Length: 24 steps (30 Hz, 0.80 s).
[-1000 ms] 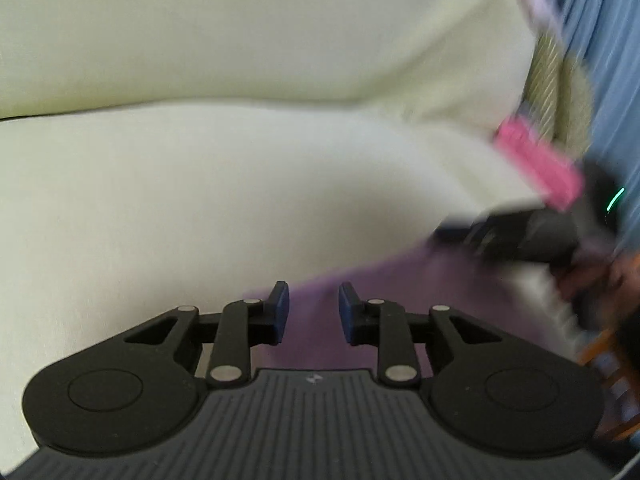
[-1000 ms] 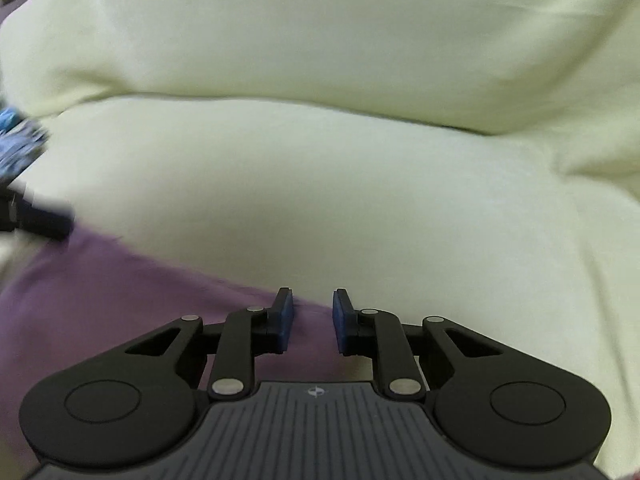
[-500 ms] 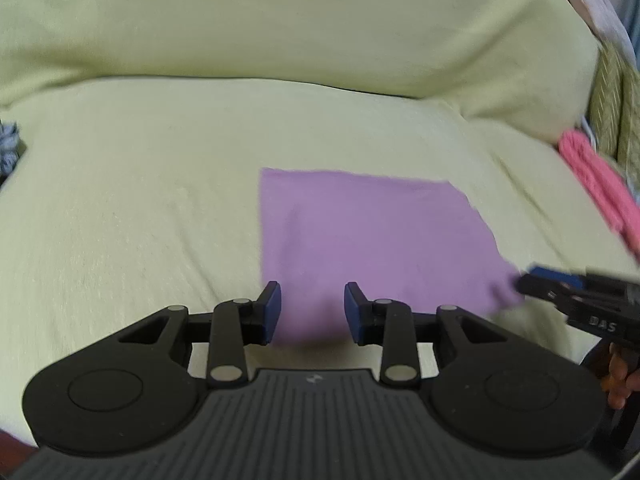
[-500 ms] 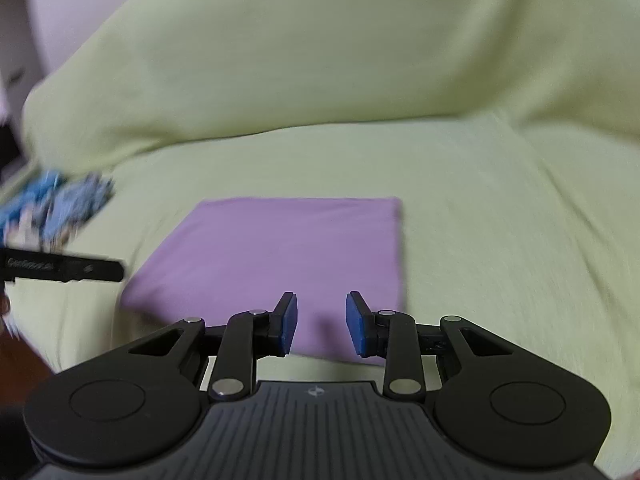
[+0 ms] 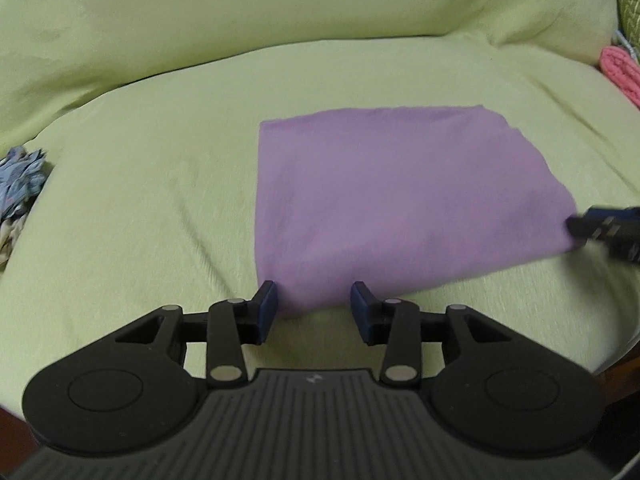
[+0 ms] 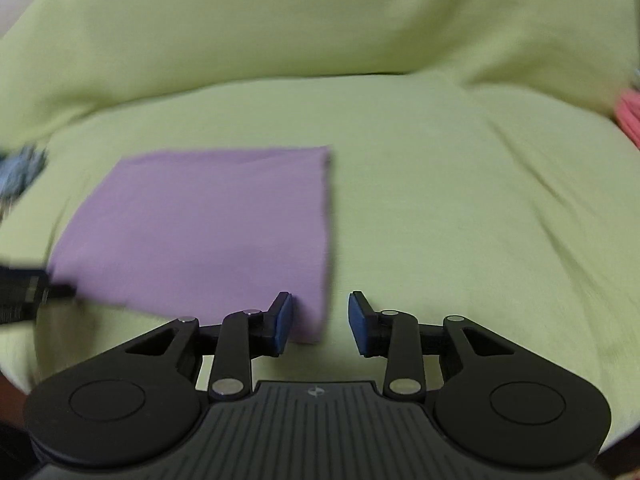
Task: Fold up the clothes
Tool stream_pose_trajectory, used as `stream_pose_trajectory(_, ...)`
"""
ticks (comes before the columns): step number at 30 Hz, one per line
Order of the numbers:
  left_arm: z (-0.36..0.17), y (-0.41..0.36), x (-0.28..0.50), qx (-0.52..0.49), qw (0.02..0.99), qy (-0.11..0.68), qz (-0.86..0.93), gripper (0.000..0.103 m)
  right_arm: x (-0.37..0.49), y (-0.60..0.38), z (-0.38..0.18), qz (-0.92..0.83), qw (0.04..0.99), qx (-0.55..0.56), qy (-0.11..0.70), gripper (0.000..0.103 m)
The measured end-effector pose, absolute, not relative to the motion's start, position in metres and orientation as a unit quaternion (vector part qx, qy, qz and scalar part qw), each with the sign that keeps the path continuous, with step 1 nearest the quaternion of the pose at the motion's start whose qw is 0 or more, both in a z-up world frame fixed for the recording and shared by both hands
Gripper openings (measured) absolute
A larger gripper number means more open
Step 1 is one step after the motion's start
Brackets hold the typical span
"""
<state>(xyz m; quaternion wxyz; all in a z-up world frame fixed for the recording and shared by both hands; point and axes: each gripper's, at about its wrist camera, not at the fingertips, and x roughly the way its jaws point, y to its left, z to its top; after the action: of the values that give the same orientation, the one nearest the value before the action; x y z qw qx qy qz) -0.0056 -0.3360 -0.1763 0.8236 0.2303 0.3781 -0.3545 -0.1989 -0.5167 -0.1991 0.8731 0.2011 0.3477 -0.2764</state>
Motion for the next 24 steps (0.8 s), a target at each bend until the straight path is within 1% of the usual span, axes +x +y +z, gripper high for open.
stream_pose_trajectory(2,-0.175,-0.334,-0.011,0.238,0.824,0.382,-0.345,0.048,-0.209,-0.517,-0.194,-0.274,0.874,0.226,0.331,0.049)
stream_pose_trajectory(4,-0.17,-0.332,-0.014,0.236,0.826,0.383,-0.34,0.052,-0.218,-0.515,-0.188,-0.268,0.878,0.238,0.317,0.056)
stream_pose_trajectory(6,-0.163,-0.328,-0.016,0.23,0.829,0.38,-0.34,0.058,-0.218,-0.513,-0.179,-0.261,0.881,0.239,0.313,0.059)
stream_pose_trajectory(7,-0.16,-0.327,-0.018,0.227,0.831,0.379,-0.34,0.063,-0.215,-0.512,-0.174,-0.259,0.883,0.239,0.311,0.062)
stream_pose_trajectory(10,-0.151,-0.324,-0.023,0.219,0.832,0.373,-0.348,0.068,-0.212,-0.507,-0.166,-0.251,0.887,0.243,0.301,0.073)
stream_pose_trajectory(13,-0.148,-0.324,-0.026,0.216,0.832,0.369,-0.354,0.078,-0.211,-0.503,-0.161,-0.248,0.892,0.24,0.293,0.083)
stream_pose_trajectory(17,-0.145,-0.323,-0.029,0.213,0.835,0.364,-0.354,0.085,-0.211,-0.497,-0.157,-0.248,0.892,0.24,0.293,0.097)
stream_pose_trajectory(19,-0.144,-0.322,-0.03,0.213,0.836,0.363,-0.352,0.088,-0.208,-0.497,-0.156,-0.251,0.888,0.243,0.298,0.101)
stream_pose_trajectory(21,-0.144,-0.322,-0.03,0.215,0.837,0.362,-0.35,0.093,-0.205,-0.498,-0.156,-0.255,0.884,0.245,0.306,0.101)
stream_pose_trajectory(22,-0.144,-0.321,-0.03,0.216,0.838,0.36,-0.348,0.098,-0.204,-0.497,-0.156,-0.256,0.883,0.245,0.307,0.101)
stream_pose_trajectory(24,-0.144,-0.321,-0.03,0.217,0.84,0.357,-0.345,0.1,-0.202,-0.495,-0.157,-0.258,0.882,0.243,0.311,0.101)
